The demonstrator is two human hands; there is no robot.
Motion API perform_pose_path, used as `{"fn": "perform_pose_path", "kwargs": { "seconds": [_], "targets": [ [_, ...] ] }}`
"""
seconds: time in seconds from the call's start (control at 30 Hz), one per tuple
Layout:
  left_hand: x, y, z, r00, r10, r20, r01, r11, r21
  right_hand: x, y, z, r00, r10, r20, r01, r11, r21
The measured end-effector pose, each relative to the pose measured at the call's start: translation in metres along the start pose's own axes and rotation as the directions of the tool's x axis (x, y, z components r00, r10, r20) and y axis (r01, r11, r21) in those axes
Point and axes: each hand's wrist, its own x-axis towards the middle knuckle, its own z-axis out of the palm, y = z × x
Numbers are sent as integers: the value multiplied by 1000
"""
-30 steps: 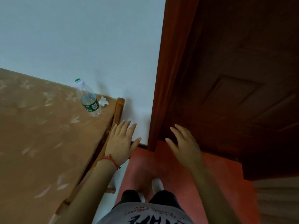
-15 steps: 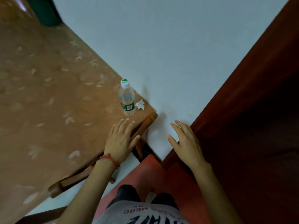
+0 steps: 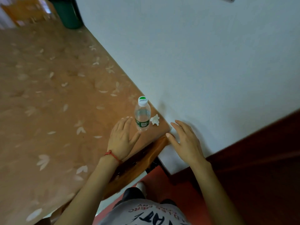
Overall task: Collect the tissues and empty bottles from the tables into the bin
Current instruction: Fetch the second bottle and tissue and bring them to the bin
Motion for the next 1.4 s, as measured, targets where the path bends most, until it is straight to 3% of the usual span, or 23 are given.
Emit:
{"fn": "perform_pose_path", "kwargs": {
  "seconds": [0.2, 0.4, 0.73, 0.97, 1.23, 1.4],
  "targets": [
    [45, 4, 3, 990, -141, -1, 130, 920, -370, 23, -4, 8, 998, 62, -6, -61, 997, 40],
    [72, 5, 24, 988, -144, 52, 152, 898, -414, 33, 0, 14, 993, 118, 11, -118, 992, 44],
    [83, -4, 26, 965, -259, -36, 206, 838, -506, 65, 9, 28, 990, 101, 99, -104, 994, 21],
    [74, -30, 8, 917, -396, -46, 294, 750, -593, 100, 10, 43, 978, 33, 208, -53, 994, 93],
    [62, -56, -5, 834, -552, 8, 411, 611, -676, 145, 27, 90, 913, 117, 391, -207, 959, 195],
    [58, -66, -8, 799, -601, 21, 444, 567, -694, 157, 37, 112, 893, 31, 448, -81, 992, 94]
  ]
}}
